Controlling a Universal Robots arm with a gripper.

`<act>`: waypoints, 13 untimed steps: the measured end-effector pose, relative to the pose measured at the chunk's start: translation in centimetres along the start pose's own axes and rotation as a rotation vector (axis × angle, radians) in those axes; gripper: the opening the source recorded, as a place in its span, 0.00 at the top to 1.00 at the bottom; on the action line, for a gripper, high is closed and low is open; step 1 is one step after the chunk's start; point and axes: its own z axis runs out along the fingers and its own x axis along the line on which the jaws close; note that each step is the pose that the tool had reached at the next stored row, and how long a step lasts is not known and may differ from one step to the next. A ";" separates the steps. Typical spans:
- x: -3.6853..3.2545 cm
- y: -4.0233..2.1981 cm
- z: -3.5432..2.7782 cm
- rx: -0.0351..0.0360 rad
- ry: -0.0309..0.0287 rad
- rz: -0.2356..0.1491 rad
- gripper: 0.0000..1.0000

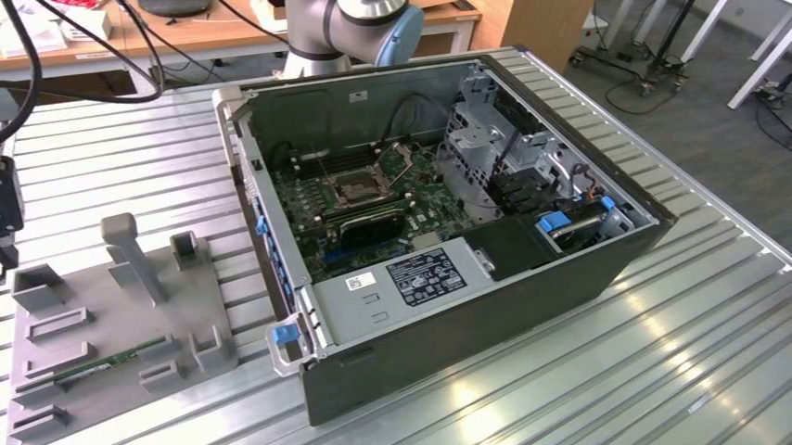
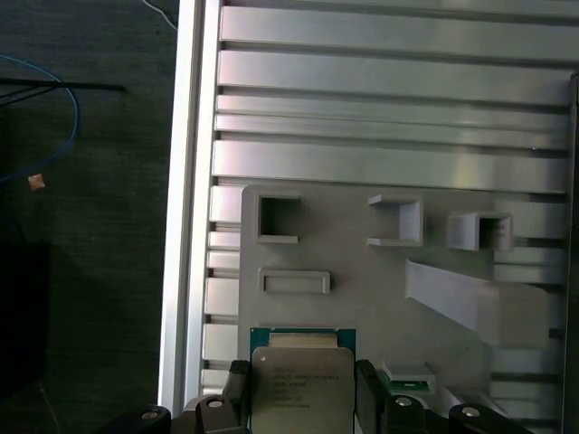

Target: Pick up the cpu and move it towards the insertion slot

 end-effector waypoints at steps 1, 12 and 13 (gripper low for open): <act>0.00 0.00 -0.12 0.0001 0.0001 0.000 0.45; 0.00 0.00 -0.42 0.0000 0.0000 0.000 0.45; 0.00 0.00 -0.48 0.0000 0.0001 0.000 0.45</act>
